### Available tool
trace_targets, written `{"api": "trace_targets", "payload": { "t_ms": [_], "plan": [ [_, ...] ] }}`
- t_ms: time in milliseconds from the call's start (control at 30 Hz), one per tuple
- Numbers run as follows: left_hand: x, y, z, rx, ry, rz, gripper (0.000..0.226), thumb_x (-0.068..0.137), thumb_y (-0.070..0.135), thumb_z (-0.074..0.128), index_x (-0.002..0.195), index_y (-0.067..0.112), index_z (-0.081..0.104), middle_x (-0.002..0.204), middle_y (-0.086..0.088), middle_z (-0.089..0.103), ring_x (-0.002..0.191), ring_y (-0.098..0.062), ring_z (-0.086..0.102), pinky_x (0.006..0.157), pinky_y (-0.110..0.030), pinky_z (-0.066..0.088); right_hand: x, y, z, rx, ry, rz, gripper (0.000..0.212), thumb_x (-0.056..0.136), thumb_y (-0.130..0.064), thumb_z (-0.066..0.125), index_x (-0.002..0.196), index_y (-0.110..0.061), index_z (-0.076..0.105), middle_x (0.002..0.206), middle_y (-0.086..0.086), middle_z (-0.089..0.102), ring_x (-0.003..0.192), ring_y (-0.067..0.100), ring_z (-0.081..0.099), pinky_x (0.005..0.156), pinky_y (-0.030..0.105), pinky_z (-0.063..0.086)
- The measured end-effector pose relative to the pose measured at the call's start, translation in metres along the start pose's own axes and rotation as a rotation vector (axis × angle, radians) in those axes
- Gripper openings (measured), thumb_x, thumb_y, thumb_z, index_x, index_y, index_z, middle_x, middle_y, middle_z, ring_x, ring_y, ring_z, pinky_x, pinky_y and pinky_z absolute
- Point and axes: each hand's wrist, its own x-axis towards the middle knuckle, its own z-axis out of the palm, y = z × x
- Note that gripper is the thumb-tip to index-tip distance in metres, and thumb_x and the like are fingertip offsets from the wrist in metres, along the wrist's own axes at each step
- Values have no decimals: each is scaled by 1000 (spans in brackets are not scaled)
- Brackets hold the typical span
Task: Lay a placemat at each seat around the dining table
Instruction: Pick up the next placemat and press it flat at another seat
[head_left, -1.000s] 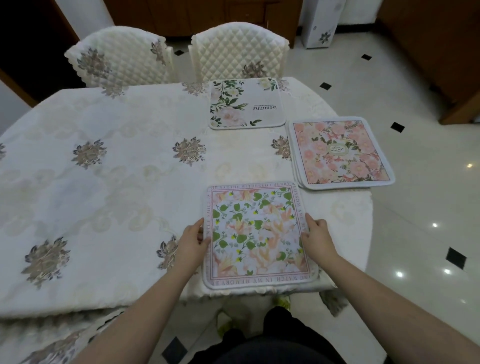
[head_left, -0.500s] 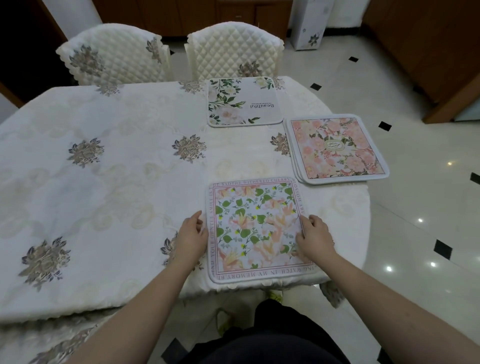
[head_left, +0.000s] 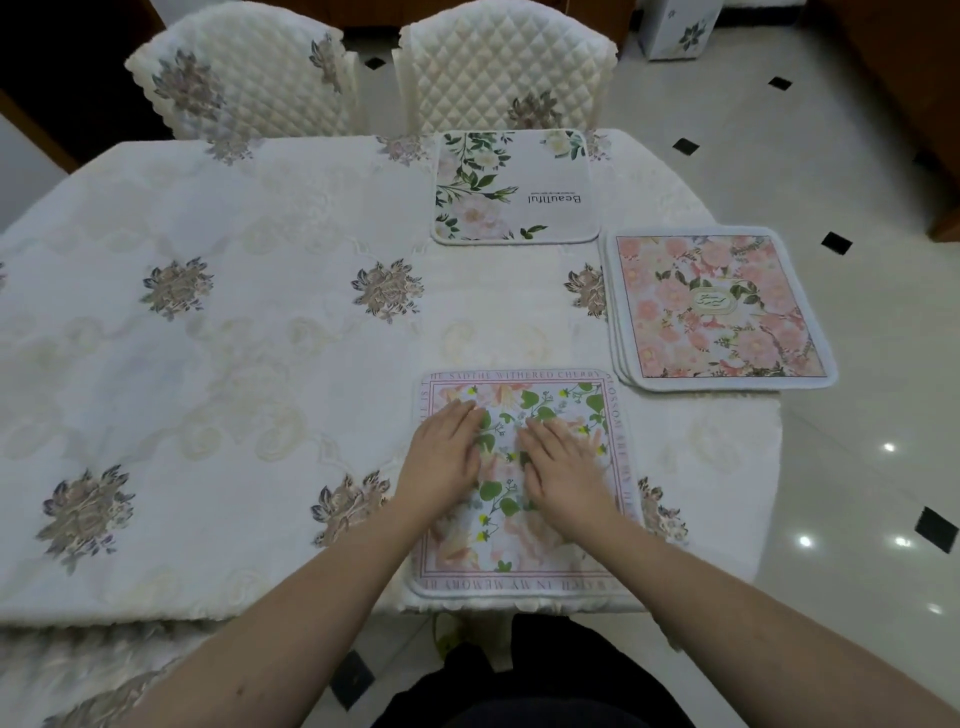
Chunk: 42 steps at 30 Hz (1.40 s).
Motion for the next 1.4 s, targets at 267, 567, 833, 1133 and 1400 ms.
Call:
{"api": "trace_targets", "payload": {
  "t_ms": [267, 567, 833, 1133, 1400],
  "plan": [
    [46, 11, 15, 27, -116, -85, 67, 95, 38, 9, 155, 16, 27, 164, 1, 21, 152, -14, 12, 123, -33, 3, 70, -6, 4, -32, -21, 22, 77, 87, -42, -1, 156, -14, 16, 164, 2, 15, 152, 19, 7, 118, 33, -11],
    [57, 7, 36, 155, -184, -60, 59, 100, 40, 3, 154, 18, -3, 164, 3, -4, 152, -11, -5, 124, -38, 1, 85, 19, 22, -161, 69, -19, 57, 100, -36, 22, 151, -10, 31, 159, 4, 30, 147, 19, 28, 117, 42, 11],
    [59, 8, 39, 186, -163, -110, 59, 102, 41, 13, 156, 19, 4, 164, 3, 2, 153, -11, 1, 123, -39, 3, 85, 19, 25, -162, 59, 1, 57, 101, -37, 21, 152, -13, 22, 161, 3, 23, 148, 16, 20, 117, 43, 11],
    [58, 7, 36, 189, -181, -107, 59, 102, 45, 14, 158, 28, 5, 165, 8, -1, 152, -9, -5, 123, -39, -1, 86, 27, 20, -141, 37, 19, 61, 100, -45, 21, 154, -16, 25, 162, 0, 19, 150, 14, 15, 119, 44, 7],
    [58, 6, 35, 197, -178, -101, 59, 102, 45, 10, 159, 27, 4, 165, 8, -3, 152, -8, -7, 123, -36, -6, 77, 34, 18, -109, 66, 69, 67, 98, -49, 26, 156, -16, 20, 164, 0, 14, 151, 15, 10, 121, 45, 6]
  ]
}}
